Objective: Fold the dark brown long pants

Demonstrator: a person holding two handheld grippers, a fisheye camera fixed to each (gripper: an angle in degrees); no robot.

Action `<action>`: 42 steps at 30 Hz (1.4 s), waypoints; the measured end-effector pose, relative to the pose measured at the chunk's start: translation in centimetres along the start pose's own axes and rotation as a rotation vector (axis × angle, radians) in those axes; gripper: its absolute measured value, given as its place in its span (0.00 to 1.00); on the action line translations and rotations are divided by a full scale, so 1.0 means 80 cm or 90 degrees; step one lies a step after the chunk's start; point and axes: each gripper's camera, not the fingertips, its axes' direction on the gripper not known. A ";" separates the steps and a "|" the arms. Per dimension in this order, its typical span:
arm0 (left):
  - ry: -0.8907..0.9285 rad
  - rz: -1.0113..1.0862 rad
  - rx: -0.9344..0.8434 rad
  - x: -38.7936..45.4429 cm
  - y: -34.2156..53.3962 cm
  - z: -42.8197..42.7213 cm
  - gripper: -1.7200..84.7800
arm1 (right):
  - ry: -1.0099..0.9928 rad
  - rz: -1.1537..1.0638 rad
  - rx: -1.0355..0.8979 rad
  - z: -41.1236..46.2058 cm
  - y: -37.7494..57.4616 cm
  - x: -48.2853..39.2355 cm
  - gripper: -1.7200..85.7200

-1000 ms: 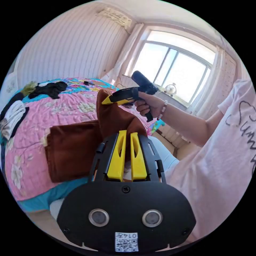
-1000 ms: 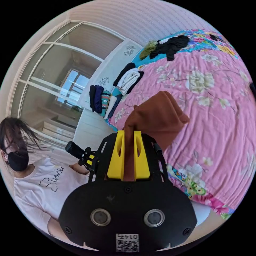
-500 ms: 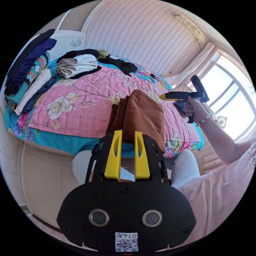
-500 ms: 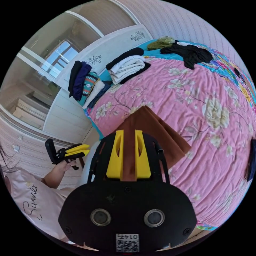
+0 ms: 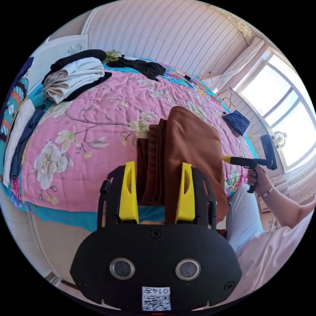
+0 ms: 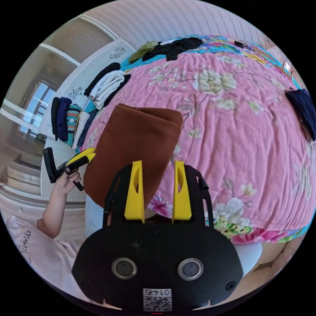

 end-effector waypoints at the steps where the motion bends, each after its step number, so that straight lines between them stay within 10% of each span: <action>1: 0.007 -0.008 -0.014 -0.009 -0.005 0.007 0.25 | -0.026 0.020 -0.006 0.011 -0.003 0.009 0.17; 8: 0.041 -0.002 -0.019 -0.052 -0.025 -0.026 0.25 | -0.310 0.103 0.018 0.030 -0.029 0.055 0.22; 20: 0.150 -0.023 -0.027 -0.082 -0.025 -0.005 0.19 | -0.242 0.052 -0.046 0.024 -0.092 0.001 0.17; 31: 0.131 -0.164 0.162 -0.102 0.082 -0.108 0.08 | -0.049 -0.456 -0.049 -0.075 -0.185 -0.285 0.11; 42: 0.022 -0.164 0.465 -0.147 -0.027 -0.262 0.07 | -0.135 -0.750 -0.036 -0.151 -0.446 -0.566 0.10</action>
